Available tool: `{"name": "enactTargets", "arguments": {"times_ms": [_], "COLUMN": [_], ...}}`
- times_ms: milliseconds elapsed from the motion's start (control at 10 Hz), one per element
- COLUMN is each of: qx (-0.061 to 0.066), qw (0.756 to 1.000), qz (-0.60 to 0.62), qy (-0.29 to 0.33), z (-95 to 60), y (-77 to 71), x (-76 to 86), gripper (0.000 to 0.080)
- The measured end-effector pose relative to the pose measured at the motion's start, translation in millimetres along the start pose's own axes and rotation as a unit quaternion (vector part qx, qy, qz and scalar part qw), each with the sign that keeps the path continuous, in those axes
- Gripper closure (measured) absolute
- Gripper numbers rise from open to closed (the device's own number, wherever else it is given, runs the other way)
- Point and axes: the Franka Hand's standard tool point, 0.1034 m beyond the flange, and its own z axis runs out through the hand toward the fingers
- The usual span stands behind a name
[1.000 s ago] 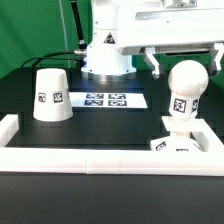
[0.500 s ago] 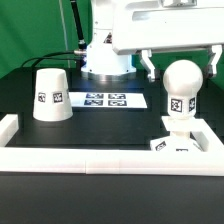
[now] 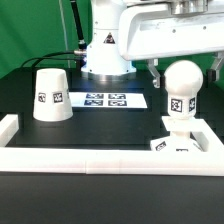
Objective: Assemble lamp
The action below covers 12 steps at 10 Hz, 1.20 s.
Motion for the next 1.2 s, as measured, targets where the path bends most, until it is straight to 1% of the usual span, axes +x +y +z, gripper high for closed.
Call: {"name": "enactTargets", "arguments": {"times_ms": [200, 500, 600, 1000, 1100, 1200], "qx": [0.001, 0.0, 0.0, 0.0, 0.002, 0.003], "qw": [1.0, 1.0, 1.0, 1.0, 1.0, 0.996], "qz": [0.0, 0.0, 0.0, 0.004, 0.024, 0.094], "qy": [-0.015, -0.01, -0.009, -0.009, -0.009, -0.009], "z": [1.3, 3.8, 4.2, 4.2, 4.4, 4.6], "y": [2.6, 4.5, 4.5, 4.4, 4.0, 3.3], "x": [0.6, 0.4, 0.4, 0.5, 0.6, 0.9], "gripper": [0.0101, 0.0101, 0.0221, 0.0222, 0.0222, 0.0222]}}
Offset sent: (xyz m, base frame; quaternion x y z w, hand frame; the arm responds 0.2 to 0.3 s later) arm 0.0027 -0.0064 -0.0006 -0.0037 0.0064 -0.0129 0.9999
